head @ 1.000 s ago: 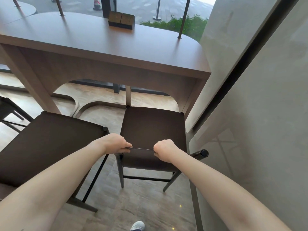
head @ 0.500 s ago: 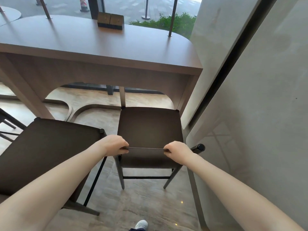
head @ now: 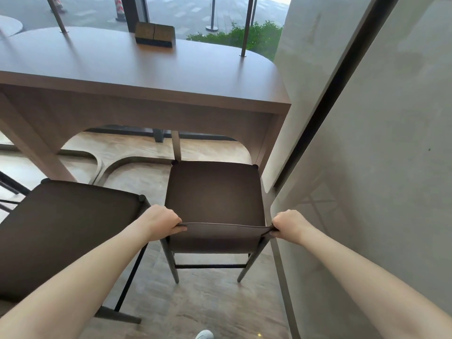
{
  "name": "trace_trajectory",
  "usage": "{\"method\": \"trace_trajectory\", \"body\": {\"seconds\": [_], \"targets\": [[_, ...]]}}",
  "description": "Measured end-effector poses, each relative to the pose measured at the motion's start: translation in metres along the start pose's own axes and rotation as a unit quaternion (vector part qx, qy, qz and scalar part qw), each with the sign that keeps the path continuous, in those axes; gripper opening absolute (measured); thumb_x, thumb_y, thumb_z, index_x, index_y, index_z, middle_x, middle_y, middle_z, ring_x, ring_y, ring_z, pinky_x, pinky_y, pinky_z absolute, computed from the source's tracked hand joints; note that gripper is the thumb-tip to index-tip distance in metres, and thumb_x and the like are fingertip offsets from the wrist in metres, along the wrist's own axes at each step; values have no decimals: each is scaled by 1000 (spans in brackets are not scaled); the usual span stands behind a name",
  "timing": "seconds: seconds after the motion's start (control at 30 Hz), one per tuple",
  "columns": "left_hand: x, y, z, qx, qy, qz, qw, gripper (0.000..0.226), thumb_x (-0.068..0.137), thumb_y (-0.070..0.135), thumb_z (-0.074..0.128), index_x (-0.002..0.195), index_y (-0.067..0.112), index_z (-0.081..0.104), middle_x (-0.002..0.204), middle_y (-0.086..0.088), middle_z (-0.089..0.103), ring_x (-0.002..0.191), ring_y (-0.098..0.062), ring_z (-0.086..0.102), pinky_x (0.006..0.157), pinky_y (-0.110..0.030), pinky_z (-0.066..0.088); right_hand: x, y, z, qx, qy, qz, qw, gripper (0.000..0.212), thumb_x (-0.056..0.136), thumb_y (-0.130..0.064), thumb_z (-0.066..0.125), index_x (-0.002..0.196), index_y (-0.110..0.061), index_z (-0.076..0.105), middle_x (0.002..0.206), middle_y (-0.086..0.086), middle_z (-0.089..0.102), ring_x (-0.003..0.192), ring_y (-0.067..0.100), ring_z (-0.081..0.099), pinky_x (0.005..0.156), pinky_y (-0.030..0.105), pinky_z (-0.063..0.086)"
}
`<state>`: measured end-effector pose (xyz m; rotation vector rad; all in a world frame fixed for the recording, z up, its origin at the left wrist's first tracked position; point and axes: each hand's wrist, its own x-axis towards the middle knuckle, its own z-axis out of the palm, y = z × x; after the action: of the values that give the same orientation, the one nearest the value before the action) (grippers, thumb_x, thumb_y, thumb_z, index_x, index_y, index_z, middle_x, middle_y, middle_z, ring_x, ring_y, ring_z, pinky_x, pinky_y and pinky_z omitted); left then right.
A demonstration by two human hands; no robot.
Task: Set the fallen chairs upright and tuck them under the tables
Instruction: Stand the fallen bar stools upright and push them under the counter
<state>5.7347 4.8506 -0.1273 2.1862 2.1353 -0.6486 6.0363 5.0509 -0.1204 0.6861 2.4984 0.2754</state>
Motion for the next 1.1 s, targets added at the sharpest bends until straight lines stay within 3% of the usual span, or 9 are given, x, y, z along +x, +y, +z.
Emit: {"method": "trace_trajectory", "body": {"seconds": [0.37,0.67,1.1], "targets": [[37,28,-20,-11,-5,-2,1000,52,102,51,25,98,17,64,94,-2,69,86,-25,67,65,-30,40,21,56,6,2,2,5,1000,39,95,-46,48,99,-13,69,101,5,68,91,27,65,68,29,42],[52,0,-16,-19,-26,-25,999,53,99,57,27,100,20,65,97,-1,69,89,-23,66,64,-28,39,39,49,8,16,22,1,1000,36,94,-42,50,96,-11,68,98,7,70,90,28,65,72,31,45],[59,-10,-11,-31,1,-11,999,53,99,58,28,99,20,65,95,0,68,87,-23,66,62,-28,36,45,48,3,30,31,34,998,31,93,-44,50,87,-17,65,96,3,69,89,25,65,64,27,37]]}}
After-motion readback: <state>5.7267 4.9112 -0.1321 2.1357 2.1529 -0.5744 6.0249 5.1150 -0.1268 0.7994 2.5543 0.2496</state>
